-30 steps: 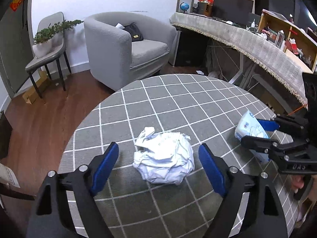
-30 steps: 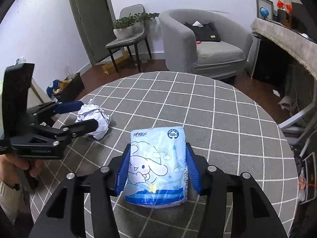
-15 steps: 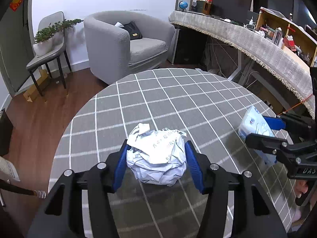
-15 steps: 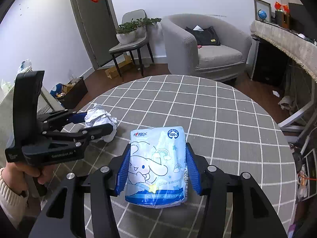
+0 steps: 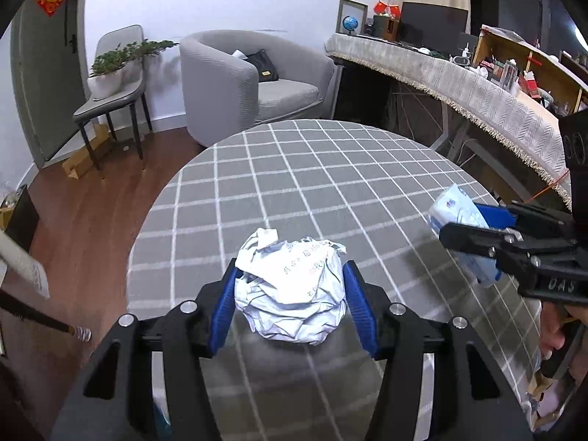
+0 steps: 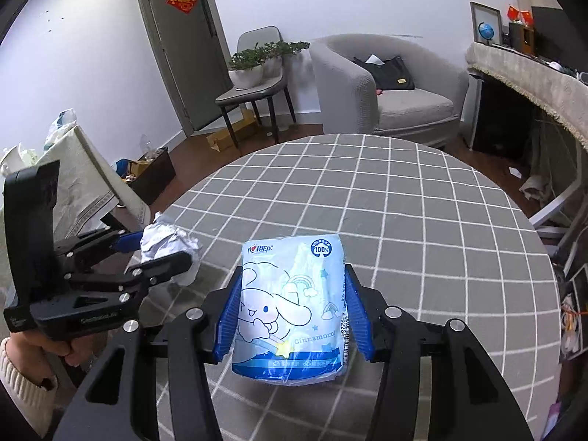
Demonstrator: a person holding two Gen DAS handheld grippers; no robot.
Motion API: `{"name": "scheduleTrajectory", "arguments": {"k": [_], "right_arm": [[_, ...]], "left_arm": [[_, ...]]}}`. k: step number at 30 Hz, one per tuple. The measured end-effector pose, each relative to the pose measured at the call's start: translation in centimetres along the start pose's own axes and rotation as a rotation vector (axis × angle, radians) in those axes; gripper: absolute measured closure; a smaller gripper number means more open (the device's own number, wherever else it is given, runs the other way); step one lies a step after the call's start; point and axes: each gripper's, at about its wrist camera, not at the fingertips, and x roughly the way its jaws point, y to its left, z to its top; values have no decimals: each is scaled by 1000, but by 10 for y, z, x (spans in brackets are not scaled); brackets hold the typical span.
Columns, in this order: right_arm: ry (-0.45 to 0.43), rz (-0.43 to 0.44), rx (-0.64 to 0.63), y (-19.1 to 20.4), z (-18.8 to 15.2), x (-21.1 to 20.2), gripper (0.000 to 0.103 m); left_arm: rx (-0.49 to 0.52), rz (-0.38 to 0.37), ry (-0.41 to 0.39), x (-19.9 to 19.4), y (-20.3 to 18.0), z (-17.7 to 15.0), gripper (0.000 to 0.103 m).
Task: Collect trash
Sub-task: 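Carry package and foil ball over the bin while the left gripper opens to drop the ball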
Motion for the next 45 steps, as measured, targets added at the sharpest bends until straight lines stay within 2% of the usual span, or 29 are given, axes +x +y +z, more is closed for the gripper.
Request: {"name": "scheduleTrajectory", "arguments": {"k": [9,16,20,30,33,38,42,45], "right_arm": [[-5,30,-24,26,-12,-9,50],[12,45,-63,50,-13,0,50],[8,63,-72,64,-8,8,50],[0,129,-144,124,5,33,50],[-1,150,-182,146,9,43,50],[16,187,-217,174,15,64,50],[47,226,-221,198,19,84,50],[65,247,-223,214,20,94,50]], "left_arm": [[-63,40,-16,-40,18,-35,45],[-83,84,-14,-60,40,-53,45],[-61,117,-23,-69,53,-62,45],[-117,165,-10,-82,111,-83,45],[-131,184,15,-78,132,-92,44],[-160,227,111,-59,166,-112,44],[-247,201,185,-43,196,-128,44],[-275,200,235,-32,212,-138,44]]}}
